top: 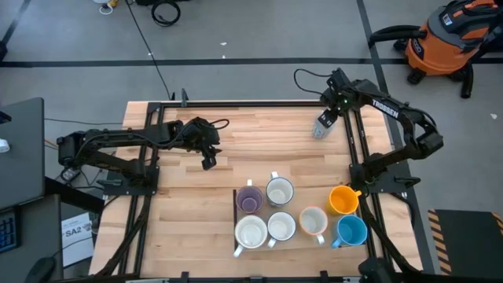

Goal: Place coffee mugs
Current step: Put the white blue patterned mug on the shelf

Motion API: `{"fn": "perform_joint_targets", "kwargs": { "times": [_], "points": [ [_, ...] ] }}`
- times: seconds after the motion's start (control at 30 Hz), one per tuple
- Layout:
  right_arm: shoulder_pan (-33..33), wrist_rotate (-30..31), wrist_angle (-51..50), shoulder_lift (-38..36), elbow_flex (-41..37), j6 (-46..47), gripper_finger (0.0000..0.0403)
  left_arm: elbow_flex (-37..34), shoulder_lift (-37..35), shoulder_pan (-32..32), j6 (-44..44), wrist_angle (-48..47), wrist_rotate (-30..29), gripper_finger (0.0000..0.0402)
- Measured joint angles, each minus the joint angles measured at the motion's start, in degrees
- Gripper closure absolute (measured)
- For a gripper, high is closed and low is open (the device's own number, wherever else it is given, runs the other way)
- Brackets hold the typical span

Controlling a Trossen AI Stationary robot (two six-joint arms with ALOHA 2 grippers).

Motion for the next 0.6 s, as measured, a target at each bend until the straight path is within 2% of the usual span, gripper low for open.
{"fn": "perform_joint_targets", "kwargs": {
  "times": [0.37, 0.5, 0.6],
  "points": [
    [0.0, 0.2, 0.5, 0.0, -3.5, 0.9, 0.0263, 0.0, 0.0, 0.0, 0.1, 0.0, 0.0, 0.0253],
    [0.0, 0.2, 0.6, 0.0, -3.5, 1.0, 0.0288, 0.0, 0.0, 0.0, 0.2, 0.0, 0.0, 0.0253],
    [0.0, 0.2, 0.6, 0.0, -3.5, 1.1, 0.0322, 0.0, 0.0, 0.0, 0.2, 0.0, 0.0, 0.0253]
  ]
}}
